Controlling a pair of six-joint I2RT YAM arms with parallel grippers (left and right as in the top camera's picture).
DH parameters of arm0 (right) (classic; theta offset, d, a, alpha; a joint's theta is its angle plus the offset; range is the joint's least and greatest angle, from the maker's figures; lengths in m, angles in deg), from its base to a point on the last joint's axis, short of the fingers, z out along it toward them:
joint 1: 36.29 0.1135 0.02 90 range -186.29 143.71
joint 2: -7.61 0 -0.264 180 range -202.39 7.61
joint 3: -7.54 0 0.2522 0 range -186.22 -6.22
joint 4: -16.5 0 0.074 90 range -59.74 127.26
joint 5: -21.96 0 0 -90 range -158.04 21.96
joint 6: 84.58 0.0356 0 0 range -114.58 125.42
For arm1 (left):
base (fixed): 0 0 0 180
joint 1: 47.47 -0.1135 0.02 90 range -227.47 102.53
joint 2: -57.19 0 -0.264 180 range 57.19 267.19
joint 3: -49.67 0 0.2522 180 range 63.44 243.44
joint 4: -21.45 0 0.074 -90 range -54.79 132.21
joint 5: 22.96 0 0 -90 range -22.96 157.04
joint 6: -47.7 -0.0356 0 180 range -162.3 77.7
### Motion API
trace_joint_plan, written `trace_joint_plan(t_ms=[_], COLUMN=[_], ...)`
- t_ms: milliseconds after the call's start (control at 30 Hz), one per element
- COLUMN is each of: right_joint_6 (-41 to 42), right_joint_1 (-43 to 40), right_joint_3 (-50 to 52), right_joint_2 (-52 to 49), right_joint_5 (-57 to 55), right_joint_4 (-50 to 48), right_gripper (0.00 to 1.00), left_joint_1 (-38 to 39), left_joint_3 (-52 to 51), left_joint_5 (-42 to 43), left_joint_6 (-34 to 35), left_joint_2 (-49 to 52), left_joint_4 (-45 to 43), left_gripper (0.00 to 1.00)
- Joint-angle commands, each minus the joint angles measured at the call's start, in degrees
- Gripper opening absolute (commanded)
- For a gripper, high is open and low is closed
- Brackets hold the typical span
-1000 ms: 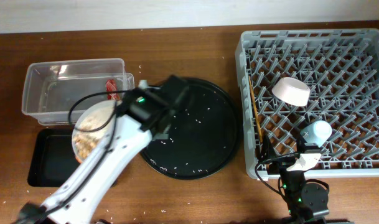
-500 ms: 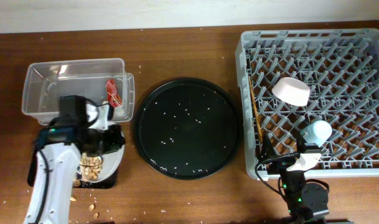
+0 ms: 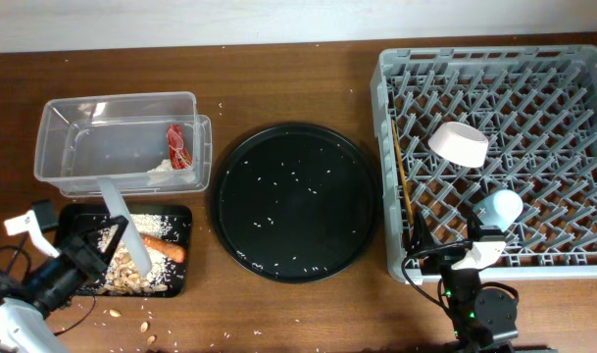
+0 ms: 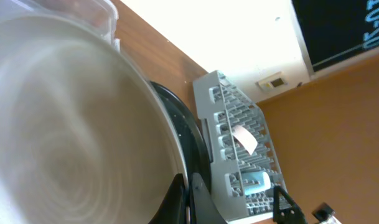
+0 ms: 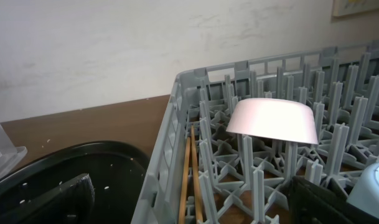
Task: Sort waste into correct bins and load items into the dishwasher rack
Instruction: 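Carry the white plate with the left gripper and place it in the rack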
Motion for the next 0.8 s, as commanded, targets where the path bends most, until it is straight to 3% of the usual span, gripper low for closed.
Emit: trace_joint_plan(t_ms=[0, 33, 67, 100, 167, 200, 233, 267, 300, 367, 400, 500, 567, 633, 767], right_joint_6=[0.5, 0.5, 0.5, 0.5, 0.5, 0.5, 0.5, 0.5, 0.5, 0.5, 0.5, 0.5, 0.5, 0.5, 0.5], right_joint_1=[-0.3, -0.3, -0.3, -0.3, -0.3, -0.3, -0.3, -0.3, -0.3, -0.3, -0.3, -0.3, -0.3, -0.3, -0.3], right_joint_3=[0.5, 0.5, 0.5, 0.5, 0.5, 0.5, 0.5, 0.5, 0.5, 0.5, 0.5, 0.5, 0.5, 0.5, 0.5], right_joint_2=[0.4, 0.4, 0.4, 0.4, 0.4, 0.4, 0.4, 0.4, 0.4, 0.4, 0.4, 0.4, 0.4, 0.4, 0.4], right_joint_5=[0.1, 0.1, 0.1, 0.1, 0.1, 0.1, 0.1, 0.1, 0.1, 0.1, 0.1, 0.1, 0.1, 0.1, 0.1], right_joint_4=[0.1, 0.1, 0.2, 0.1, 0.1, 0.1, 0.1, 0.1, 0.1, 0.1, 0.1, 0.1, 0.1, 0.1, 0.1], right_gripper=[0.98, 0.98, 0.98, 0.98, 0.98, 0.98, 0.98, 0.98, 0.98, 0.98, 0.98, 0.98, 0.98, 0.98, 0.98], left_joint_1=[-0.8, -0.8, 0.0, 1.8, 13.1, 22.4, 27.6, 36.3, 44.2, 55.6, 65.2, 75.0, 81.6, 85.3, 89.7], left_joint_3=[0.0, 0.0, 0.0, 0.0, 1.7, 3.1, 3.2, 3.2, 3.2, 3.2, 3.2, 3.2, 6.2, 11.0, 13.0], left_joint_5=[4.1, 3.1, 1.5, 2.0, 0.5, 2.6, 3.0, 0.4, -8.8, -16.5, -21.3, -27.6, -32.0, -32.5, -40.4], left_joint_6=[-7.7, -10.8, -5.7, -5.4, -5.4, -0.2, 7.7, 25.6, 43.9, 60.1, 71.8, 85.2, 96.6, 97.7, 97.8], left_joint_2=[-0.9, -1.1, -0.3, 0.0, -0.2, -0.2, -0.2, -0.1, 0.2, 3.1, 9.2, 21.8, 36.5, 43.8, 47.8], left_joint_4=[2.7, 1.1, 0.2, 0.7, -1.0, -6.9, -15.3, -34.1, -52.5, -78.1, -98.1, -121.7, -138.2, -138.5, -138.4], left_gripper=[0.0, 0.0, 0.0, 0.0, 0.0, 0.0, 0.0, 0.0, 0.0, 0.0, 0.0, 0.0, 0.0, 0.0, 0.0])
